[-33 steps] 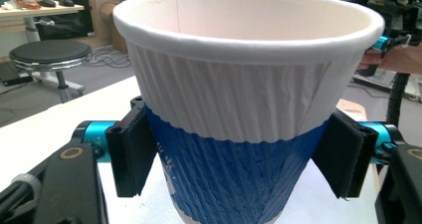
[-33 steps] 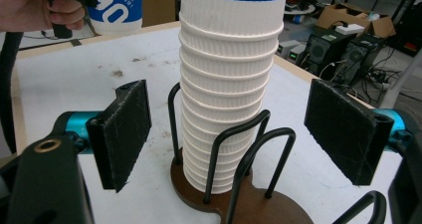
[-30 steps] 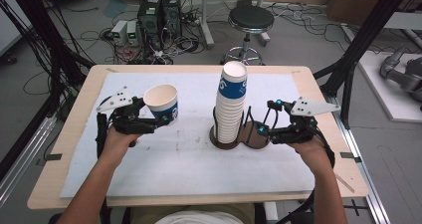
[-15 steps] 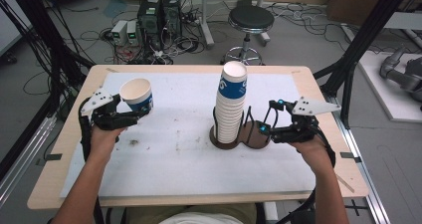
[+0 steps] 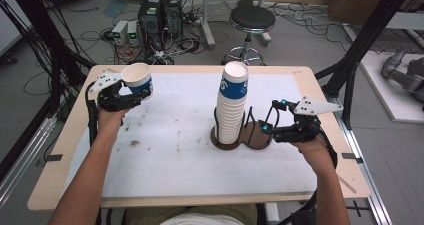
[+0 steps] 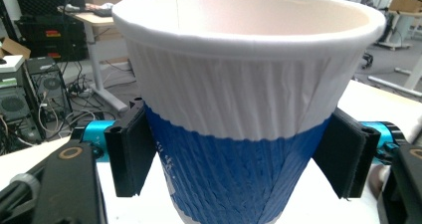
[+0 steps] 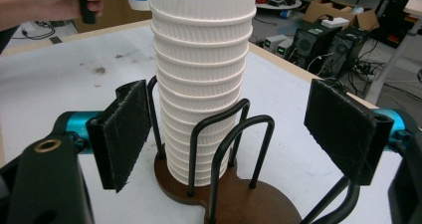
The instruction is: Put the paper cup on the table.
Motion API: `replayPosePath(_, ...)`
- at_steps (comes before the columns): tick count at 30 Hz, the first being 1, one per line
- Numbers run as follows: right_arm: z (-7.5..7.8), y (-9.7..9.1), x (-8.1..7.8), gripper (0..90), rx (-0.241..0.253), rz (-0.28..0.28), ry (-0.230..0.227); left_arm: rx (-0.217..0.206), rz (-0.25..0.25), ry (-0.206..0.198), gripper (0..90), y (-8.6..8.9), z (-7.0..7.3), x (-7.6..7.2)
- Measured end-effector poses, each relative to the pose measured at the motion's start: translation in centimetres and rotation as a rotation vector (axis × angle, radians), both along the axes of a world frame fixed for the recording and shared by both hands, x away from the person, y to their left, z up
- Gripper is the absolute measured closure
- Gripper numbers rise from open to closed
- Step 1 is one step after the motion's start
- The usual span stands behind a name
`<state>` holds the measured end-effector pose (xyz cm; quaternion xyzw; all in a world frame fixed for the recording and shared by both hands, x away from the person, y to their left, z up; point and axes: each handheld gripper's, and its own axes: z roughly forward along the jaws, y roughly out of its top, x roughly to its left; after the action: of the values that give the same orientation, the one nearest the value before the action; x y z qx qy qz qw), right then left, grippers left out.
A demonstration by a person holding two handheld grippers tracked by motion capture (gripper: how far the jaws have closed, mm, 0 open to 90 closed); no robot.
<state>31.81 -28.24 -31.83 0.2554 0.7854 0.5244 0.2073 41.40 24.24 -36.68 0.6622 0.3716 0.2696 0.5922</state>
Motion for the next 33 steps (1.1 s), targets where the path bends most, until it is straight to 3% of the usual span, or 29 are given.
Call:
replayPosePath(4,-0.2,-0.1,0.0,18.9,0.002,0.0,0.011,0.008,0.0,0.064,25.4,-0.3,-1.5,1.3)
replayPosePath(8,-0.4,-0.2,0.0,18.9,-0.001,-0.001,0.022,0.043,0.012,0.103,25.1,-0.9,-2.6,2.1)
replayPosePath(13,-0.4,-0.2,0.0,18.9,0.003,-0.003,0.021,0.084,0.017,0.182,25.2,-1.7,-4.1,2.9)
replayPosePath(21,-0.4,-0.3,-0.1,18.9,0.003,-0.001,0.023,0.163,0.031,0.228,25.5,-2.8,-5.5,3.5)
replayPosePath(29,-0.3,-0.7,-0.2,18.9,0.003,-0.004,0.017,0.249,0.009,0.273,25.3,-3.5,-6.7,3.7)
replayPosePath(33,-0.2,-0.7,-0.4,18.9,0.003,-0.006,0.016,0.216,0.034,0.264,24.9,-3.3,-7.1,3.3)
